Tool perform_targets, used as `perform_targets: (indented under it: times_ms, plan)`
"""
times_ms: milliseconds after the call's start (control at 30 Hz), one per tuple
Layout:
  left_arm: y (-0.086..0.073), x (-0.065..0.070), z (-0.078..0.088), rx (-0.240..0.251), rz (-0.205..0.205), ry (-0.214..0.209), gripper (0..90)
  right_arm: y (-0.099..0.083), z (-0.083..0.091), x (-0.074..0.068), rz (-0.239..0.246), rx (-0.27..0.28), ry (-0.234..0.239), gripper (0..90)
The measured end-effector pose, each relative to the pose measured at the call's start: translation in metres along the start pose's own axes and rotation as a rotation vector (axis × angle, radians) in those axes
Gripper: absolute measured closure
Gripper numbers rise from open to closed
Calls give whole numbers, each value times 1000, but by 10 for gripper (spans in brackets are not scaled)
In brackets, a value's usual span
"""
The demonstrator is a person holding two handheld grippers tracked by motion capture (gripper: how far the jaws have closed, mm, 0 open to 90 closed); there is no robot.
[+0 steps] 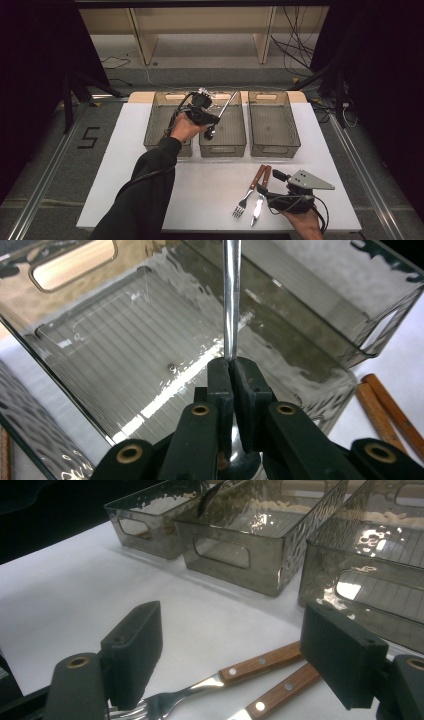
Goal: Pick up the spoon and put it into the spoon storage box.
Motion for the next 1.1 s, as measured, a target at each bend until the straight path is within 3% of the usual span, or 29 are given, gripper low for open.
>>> perform_targets:
  times_ms: [567, 833, 967, 1100]
  plan:
    - [-14, -7, -16, -46, 32, 33, 834, 0, 0, 0, -1, -1, -1, 257]
    - [-14, -10, -2, -25, 86, 9, 452, 0, 0, 0, -1, -2, -2, 257]
    - [-18, -8, 9, -25, 85, 0, 328, 0, 0, 0, -1, 1, -2, 257]
    - [-25, -6, 25, -3, 88, -4, 262, 0, 0, 0, -1, -3, -4, 257]
Point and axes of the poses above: each handheld gripper's, and its own axes: z roughly backward along the jaws, y roughly out of its top, x roughly to its right, the point moved 1 cm from there along -z, roughly forward along the jaws, and after that the axes turned 7 degrees about z, right-handed, at the moved point
